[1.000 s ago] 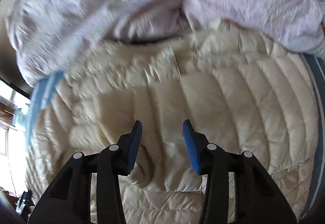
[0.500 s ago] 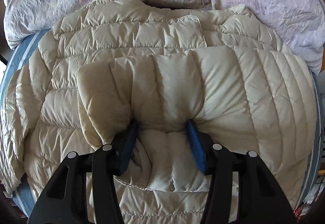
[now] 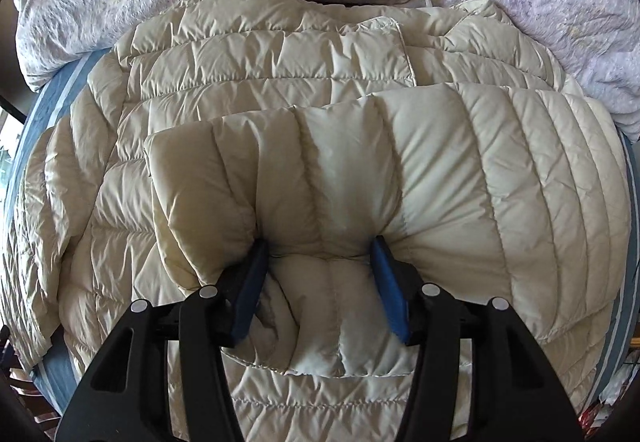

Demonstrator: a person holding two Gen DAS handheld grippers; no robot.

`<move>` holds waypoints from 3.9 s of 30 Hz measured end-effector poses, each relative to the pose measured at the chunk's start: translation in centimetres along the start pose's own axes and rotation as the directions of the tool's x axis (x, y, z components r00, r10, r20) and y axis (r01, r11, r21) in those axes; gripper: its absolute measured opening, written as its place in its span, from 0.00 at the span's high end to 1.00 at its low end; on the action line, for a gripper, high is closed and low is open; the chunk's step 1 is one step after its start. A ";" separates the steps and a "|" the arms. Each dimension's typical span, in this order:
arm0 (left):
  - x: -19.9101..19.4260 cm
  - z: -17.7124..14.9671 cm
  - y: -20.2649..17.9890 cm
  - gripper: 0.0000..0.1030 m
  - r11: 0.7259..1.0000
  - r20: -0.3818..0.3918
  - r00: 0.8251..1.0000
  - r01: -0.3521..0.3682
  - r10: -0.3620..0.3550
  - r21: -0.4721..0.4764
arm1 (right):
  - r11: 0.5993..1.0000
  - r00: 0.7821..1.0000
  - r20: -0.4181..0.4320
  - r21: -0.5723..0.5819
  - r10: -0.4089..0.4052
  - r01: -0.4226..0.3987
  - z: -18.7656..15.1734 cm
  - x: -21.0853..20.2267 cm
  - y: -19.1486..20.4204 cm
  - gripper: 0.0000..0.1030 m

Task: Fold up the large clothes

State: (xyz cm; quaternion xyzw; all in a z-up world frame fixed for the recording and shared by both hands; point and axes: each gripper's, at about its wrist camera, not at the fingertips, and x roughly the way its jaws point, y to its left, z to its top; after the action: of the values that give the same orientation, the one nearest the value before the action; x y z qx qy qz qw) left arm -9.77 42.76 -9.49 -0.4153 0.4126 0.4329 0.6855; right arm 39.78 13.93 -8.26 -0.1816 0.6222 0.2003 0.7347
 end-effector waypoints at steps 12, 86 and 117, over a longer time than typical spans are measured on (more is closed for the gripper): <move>0.2 -0.5 -0.5 0.69 0.997 -0.009 0.999 0.053 -0.054 -0.056 | 1.000 1.000 0.003 0.003 0.003 -0.003 -0.1 0.1 0.0 0.45; -1.7 -14.8 -46.0 0.41 0.659 -0.173 0.934 0.344 -0.312 0.669 | 0.968 0.931 0.273 -0.010 0.244 -0.250 -6.7 -7.5 -10.9 0.65; 5.6 -11.2 -40.2 0.41 0.747 -0.116 0.986 0.169 -0.124 0.643 | 0.959 0.971 0.104 0.164 0.216 -0.231 -3.1 1.5 -11.8 0.72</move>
State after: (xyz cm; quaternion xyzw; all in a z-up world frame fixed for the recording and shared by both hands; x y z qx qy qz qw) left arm 27.16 22.48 -9.63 -0.1965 0.5254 0.1936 0.8049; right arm 43.55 2.40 -10.01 -0.0362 0.6221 0.2344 0.7461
